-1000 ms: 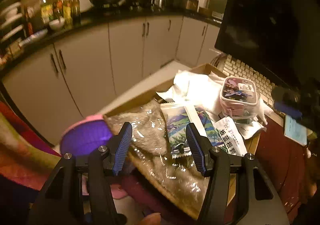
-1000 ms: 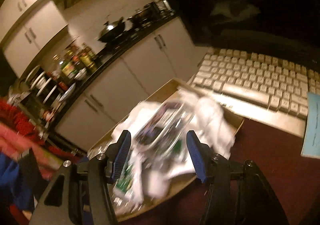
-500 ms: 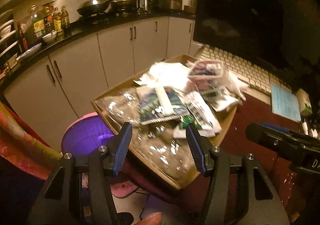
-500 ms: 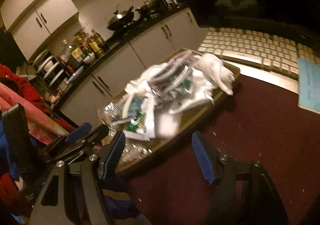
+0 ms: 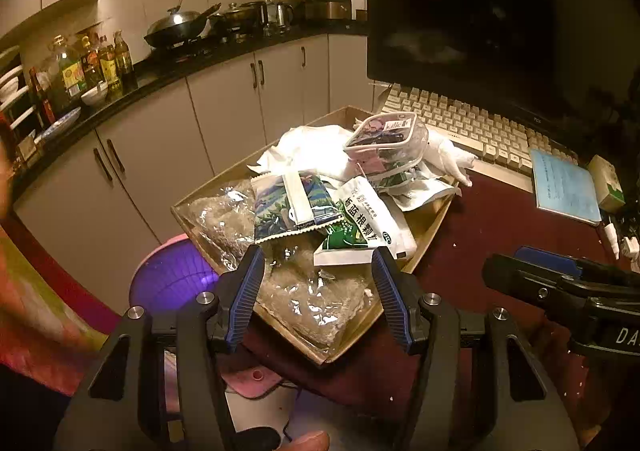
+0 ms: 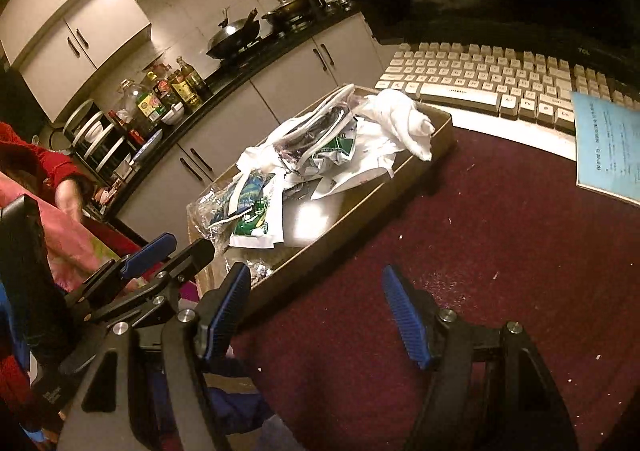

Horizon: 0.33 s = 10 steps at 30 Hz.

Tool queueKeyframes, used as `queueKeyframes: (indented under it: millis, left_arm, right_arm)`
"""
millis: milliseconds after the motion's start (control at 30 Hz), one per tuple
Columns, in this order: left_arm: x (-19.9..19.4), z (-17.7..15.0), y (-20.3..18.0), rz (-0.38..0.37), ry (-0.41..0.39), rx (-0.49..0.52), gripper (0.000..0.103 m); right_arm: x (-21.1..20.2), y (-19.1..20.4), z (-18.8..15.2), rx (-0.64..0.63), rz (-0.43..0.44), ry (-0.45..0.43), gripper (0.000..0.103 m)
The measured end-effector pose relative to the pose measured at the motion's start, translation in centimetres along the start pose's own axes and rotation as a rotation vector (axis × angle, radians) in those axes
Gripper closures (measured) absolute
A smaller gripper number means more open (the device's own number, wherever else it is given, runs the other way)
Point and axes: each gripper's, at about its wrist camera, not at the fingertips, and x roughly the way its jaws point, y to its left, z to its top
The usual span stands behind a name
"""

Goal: Organize soft objects

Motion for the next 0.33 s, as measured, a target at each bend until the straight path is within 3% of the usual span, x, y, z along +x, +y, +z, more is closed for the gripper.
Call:
queueKeyframes:
  millis: [333]
  left_arm:
    - [-1.3,-0.6,-1.9,-0.039,-0.02,0.02,0.047]
  right_arm:
    - [-2.0,-1.0,-1.4,0.035,-0.021,-0.03,0.034]
